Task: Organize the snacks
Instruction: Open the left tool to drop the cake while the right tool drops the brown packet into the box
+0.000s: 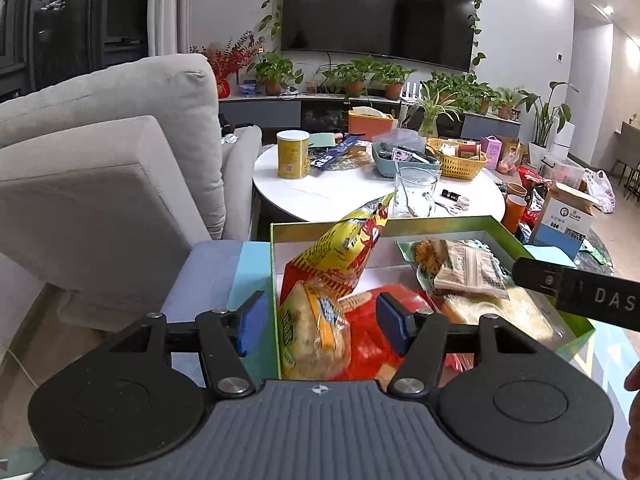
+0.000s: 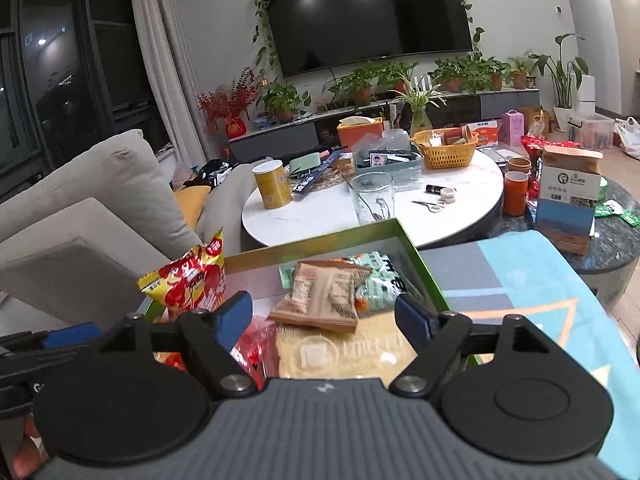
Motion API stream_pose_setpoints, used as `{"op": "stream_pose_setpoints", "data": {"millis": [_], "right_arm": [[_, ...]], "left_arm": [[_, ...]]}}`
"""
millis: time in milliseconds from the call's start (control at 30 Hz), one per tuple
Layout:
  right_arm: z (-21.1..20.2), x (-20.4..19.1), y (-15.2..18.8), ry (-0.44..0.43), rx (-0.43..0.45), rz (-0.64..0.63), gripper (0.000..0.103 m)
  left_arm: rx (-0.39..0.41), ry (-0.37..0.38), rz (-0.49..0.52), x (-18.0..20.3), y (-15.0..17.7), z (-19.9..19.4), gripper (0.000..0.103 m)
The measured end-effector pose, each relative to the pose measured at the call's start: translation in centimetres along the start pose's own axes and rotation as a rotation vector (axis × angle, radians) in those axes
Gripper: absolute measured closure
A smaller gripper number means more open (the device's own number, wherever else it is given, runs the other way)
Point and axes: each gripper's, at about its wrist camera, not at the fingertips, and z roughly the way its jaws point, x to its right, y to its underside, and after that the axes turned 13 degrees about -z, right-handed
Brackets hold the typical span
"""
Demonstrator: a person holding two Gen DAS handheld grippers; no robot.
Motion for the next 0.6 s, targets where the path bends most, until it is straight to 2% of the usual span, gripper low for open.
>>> {"op": "stream_pose_setpoints", "data": {"millis": [400,500,600], "right_arm": [[-3.8,-0.5,1.8,-0.003,-0.011,0.001,0.039],[-4.4,-0.5,2.2,-0.006,-0.019,-0.001,0.039],[-4.8,-0.5,2.8,-0.002,-0.024,-0.001,0.039]], "left_arm": [[-0.006,0.007,0.015,-0.1,2.1,-4.7,0.044],[-0.010,0.009,0.016,-0.3,2.8,-5.5,0.038],[-0.013,0.006,0.017,-0.4,3.9,-6.2,0.037]]}}
